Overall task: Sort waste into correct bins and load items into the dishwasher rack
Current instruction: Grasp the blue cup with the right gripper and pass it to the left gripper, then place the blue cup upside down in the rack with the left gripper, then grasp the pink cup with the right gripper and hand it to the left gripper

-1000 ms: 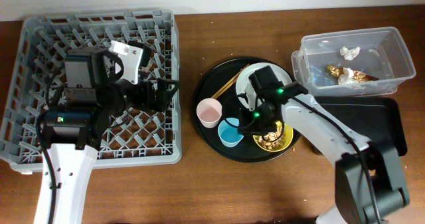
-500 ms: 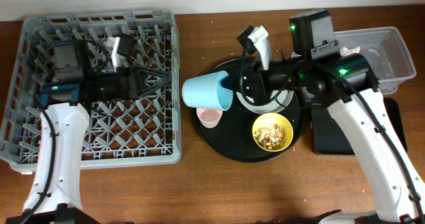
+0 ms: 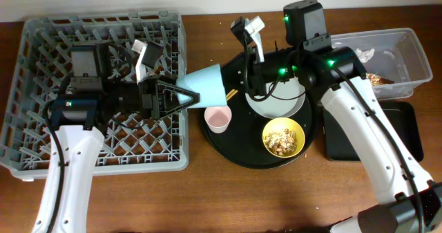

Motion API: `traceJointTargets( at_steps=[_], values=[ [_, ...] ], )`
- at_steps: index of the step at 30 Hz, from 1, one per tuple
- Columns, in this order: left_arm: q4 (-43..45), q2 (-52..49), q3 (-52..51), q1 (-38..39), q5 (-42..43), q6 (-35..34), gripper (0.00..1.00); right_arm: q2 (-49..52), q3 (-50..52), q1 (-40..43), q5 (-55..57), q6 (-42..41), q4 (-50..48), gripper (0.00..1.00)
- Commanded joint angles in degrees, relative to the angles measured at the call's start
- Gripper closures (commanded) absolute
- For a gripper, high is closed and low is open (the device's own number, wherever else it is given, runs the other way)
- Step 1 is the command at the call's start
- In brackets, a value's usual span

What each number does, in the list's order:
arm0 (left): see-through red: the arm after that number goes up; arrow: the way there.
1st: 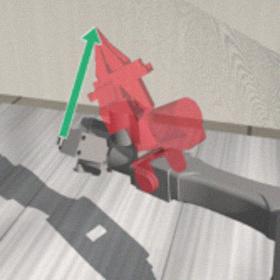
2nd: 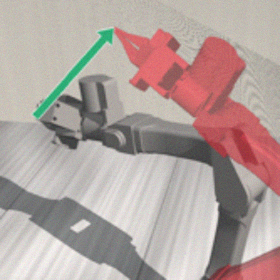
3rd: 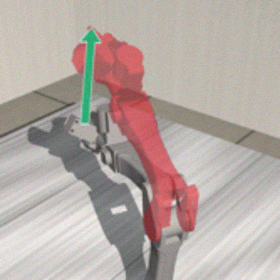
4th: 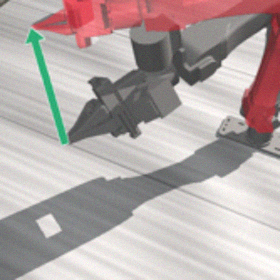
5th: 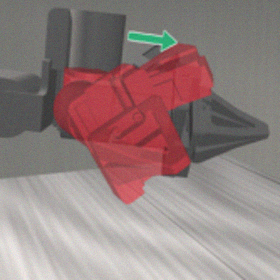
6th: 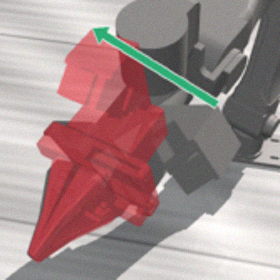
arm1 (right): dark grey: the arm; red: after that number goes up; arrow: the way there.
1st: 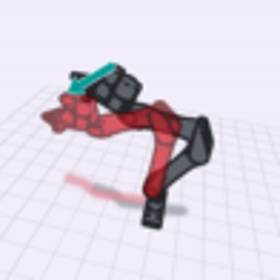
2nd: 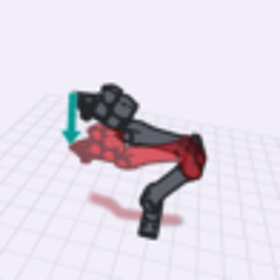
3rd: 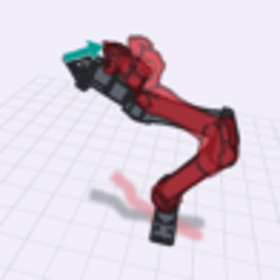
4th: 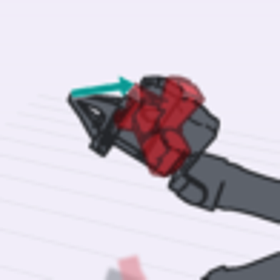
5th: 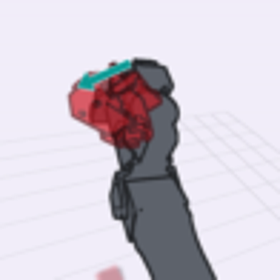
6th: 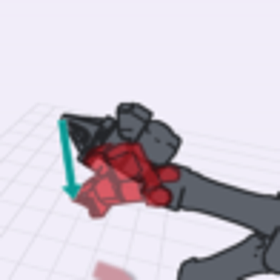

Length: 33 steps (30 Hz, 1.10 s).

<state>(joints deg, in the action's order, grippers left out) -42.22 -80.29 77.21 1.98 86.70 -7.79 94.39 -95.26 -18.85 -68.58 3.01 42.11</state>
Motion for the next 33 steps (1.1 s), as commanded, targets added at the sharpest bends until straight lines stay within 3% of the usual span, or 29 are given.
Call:
traceJointTargets(
  at_steps=[1,3,6,8,10,19,22,23,27,30,33],
  values=[
    [0.2,1.6,0.8,0.3,-10.5,0.3,0.37,0.5,-0.5,0.2,1.9,-0.5,0.7,0.47],
    [-0.8,1.7,0.8,-2.4,-21.5,-0.6,0.37,-1.3,-0.5,3.2,8.8,-3.5,2.5,0.41],
    [-12.0,5.9,0.9,-12.0,-54.8,-1.9,0.37,-3.5,-0.5,5.7,22.2,-4.2,14.0,0.40],
    [-20.0,7.8,0.9,-16.4,-79.9,-12.6,0.37,-3.3,-0.5,4.8,30.8,-4.2,22.3,0.40],
    [-24.0,6.9,0.8,-19.4,-90.3,-16.7,0.36,-3.3,-0.5,3.3,35.0,-4.1,25.0,0.40],
    [-18.9,-14.7,0.8,-20.9,-92.0,-17.3,0.36,-3.2,-0.5,2.7,35.0,-4.1,26.2,0.38],
    [-19.4,-16.0,1.3,-20.9,-90.8,-17.2,0.03,-3.2,-0.5,2.7,35.1,-4.2,26.3,0.37],
    [-19.8,-15.9,2.0,-20.9,-89.1,-16.9,0.01,-3.0,-0.5,2.5,35.7,-4.3,26.3,0.37],
    [-23.6,-13.0,13.0,-18.8,-61.7,2.1,0.01,3.5,0.6,-9.5,57.7,-15.0,24.1,0.38],
    [-25.9,-6.8,14.8,-15.0,-60.8,4.7,0.01,11.5,0.6,-12.8,69.5,-20.4,20.2,0.41],
    [-28.4,-1.9,14.8,-13.7,-59.3,4.7,0.01,20.5,0.6,-12.1,66.6,-20.5,15.9,0.59]
  ],
)
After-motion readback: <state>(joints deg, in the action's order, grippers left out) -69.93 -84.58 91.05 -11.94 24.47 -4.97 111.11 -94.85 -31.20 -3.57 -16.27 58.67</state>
